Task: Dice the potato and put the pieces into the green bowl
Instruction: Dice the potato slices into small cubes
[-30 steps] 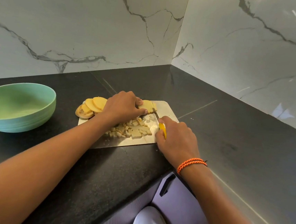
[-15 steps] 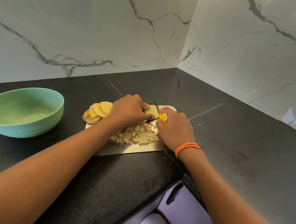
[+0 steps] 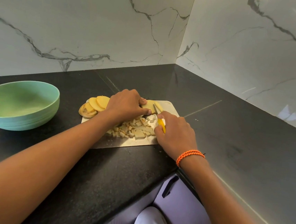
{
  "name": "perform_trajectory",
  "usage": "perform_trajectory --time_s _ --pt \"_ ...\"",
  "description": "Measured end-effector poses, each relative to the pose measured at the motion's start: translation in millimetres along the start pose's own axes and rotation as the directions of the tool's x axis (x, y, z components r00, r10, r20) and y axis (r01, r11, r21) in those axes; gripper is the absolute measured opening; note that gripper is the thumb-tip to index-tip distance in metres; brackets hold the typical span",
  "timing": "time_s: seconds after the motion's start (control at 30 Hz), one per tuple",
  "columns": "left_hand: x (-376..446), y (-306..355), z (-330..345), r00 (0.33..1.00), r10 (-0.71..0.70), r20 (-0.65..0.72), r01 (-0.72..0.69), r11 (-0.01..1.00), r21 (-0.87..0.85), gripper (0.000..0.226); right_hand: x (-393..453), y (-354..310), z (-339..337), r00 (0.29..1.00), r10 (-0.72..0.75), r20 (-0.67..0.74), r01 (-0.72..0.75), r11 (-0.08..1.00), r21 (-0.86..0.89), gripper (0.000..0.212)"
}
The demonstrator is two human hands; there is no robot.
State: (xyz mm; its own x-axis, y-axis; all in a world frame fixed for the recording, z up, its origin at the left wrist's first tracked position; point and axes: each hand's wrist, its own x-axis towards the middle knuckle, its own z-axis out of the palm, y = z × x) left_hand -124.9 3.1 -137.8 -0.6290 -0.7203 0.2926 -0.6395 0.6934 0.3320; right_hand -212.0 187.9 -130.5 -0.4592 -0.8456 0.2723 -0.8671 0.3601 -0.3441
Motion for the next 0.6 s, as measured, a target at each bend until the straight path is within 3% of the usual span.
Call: perform_trajectory --time_s 0.3,0.6 --pt "0 1 1 1.0 -0.012 0.007 0.012 1.0 -0.007 0.054 -29 7 -11 0.999 0.035 -0.004 -0.035 0.999 -0.011 0.039" --pt "0 -1 -3 1.0 -0.02 0.006 0.02 1.0 -0.02 0.056 15 -8 1 0.998 0.018 -0.064 -0.013 0.996 0.086 0.04"
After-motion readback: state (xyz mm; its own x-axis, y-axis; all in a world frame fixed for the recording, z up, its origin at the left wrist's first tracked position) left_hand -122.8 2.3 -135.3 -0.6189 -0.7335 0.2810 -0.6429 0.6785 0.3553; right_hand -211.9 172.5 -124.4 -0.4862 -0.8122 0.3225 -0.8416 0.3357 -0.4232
